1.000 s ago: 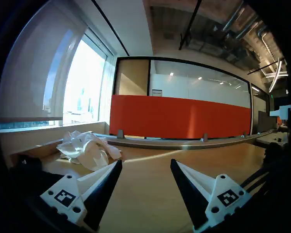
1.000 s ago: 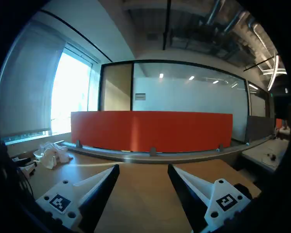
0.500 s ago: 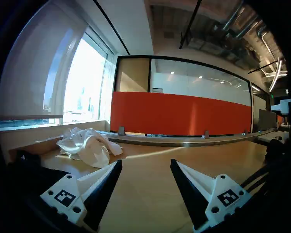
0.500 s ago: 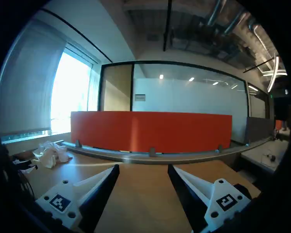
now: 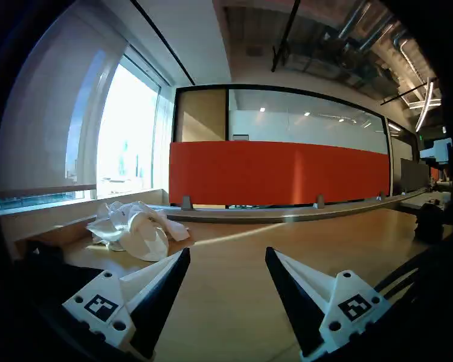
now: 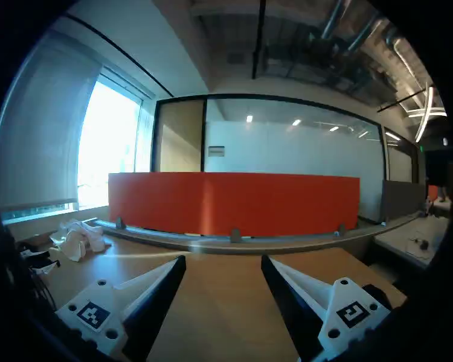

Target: Fold towel

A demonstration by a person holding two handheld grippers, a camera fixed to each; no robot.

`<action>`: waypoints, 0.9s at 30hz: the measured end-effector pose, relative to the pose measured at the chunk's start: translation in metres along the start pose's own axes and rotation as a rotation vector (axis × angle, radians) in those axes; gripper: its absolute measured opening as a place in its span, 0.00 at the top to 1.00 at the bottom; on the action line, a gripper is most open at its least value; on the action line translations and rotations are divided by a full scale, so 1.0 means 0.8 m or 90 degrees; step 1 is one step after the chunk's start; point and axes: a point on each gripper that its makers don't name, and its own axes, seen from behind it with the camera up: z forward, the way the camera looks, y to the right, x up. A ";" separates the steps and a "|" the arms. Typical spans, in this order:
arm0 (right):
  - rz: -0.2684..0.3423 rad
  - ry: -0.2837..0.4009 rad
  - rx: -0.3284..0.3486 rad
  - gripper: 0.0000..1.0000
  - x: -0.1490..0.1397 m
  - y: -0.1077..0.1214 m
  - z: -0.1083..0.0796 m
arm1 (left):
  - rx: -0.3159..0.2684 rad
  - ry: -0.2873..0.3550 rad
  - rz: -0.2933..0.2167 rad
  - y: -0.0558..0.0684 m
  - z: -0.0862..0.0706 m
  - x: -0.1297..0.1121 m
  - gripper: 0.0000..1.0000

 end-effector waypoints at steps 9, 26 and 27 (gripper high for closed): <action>0.002 0.008 -0.006 0.03 -0.002 0.007 0.000 | 0.001 0.001 0.010 0.003 0.000 -0.001 0.08; -0.012 0.019 -0.042 0.03 -0.043 0.048 -0.003 | 0.001 0.001 0.010 0.002 -0.001 -0.001 0.08; -0.013 0.016 -0.043 0.03 -0.048 0.051 -0.003 | 0.001 0.000 0.010 0.002 -0.001 -0.001 0.08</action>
